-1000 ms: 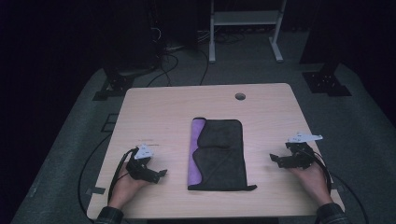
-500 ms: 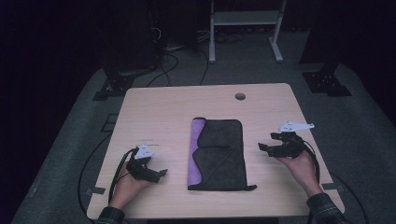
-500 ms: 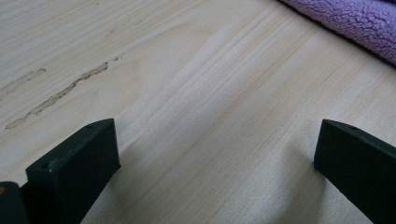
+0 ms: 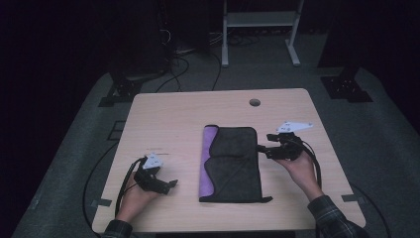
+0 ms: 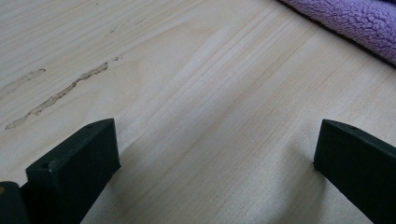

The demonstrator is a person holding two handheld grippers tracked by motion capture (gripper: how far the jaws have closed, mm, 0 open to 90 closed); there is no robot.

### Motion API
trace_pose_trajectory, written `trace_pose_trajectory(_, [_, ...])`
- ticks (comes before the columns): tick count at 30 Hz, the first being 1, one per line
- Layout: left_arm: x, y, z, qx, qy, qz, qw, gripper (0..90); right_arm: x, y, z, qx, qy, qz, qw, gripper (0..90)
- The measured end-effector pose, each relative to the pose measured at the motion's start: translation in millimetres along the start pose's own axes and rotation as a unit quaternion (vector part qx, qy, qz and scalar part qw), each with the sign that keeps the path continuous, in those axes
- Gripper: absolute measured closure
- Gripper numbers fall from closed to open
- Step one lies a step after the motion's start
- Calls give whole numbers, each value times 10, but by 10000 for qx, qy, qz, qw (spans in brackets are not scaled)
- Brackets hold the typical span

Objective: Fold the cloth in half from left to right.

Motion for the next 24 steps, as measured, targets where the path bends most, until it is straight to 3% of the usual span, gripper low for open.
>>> trace_pose_trajectory(14, [-1, 1, -1, -6, -4, 2, 10000, 0, -479, 517, -297, 130, 0, -305, 9995, 355])
trace_pose_trajectory(20, [-2, 2, -2, -12, -5, 7, 10000, 0, -677, 716, -287, 180, 159, -375, 9990, 354])
trace_pose_trajectory(24, [-1, 4, -3, -29, -3, 9, 10000, 0, -817, 868, -296, 360, 281, -486, 9978, 344])
Point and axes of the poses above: each handheld gripper's, and its own axes: x roughly backward along the jaws, z roughly out of its underside, y roughly to its left, the point moved 9 cm from there along -x, roughly forward along the jaws, and after that the axes turned 11 degrees about z, right-handed, at the moved point
